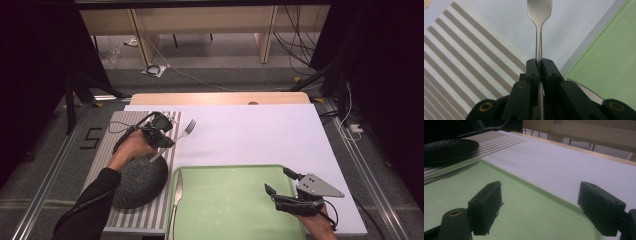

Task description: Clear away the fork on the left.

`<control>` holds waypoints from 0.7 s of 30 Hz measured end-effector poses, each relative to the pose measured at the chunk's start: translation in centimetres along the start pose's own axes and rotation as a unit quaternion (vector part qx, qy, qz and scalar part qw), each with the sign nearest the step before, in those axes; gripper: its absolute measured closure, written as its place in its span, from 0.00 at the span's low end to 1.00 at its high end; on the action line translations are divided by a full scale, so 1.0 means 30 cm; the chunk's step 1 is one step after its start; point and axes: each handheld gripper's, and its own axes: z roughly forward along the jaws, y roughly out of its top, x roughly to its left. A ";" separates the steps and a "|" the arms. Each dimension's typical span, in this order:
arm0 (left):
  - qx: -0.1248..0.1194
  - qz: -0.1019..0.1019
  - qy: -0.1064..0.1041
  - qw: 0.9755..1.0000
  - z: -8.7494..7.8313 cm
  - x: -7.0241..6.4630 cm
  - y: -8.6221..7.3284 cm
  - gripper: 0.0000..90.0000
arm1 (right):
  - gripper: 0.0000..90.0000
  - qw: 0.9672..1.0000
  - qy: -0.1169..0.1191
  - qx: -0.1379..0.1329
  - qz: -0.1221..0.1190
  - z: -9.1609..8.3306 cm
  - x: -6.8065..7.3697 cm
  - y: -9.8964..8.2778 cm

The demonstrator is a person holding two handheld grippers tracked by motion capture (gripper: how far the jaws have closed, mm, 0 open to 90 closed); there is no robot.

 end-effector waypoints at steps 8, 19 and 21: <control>-0.005 0.019 -0.018 1.000 -0.004 -0.099 -0.003 0.93 | 0.23 1.000 -0.001 0.000 -0.002 -0.002 0.001 0.000; -0.017 0.058 -0.036 0.998 -0.003 -0.251 -0.009 0.93 | 0.23 1.000 -0.001 0.002 -0.003 -0.004 0.002 0.001; -0.024 0.062 -0.042 0.997 -0.005 -0.274 -0.012 0.93 | 0.23 1.000 0.000 0.000 -0.002 -0.003 0.003 0.001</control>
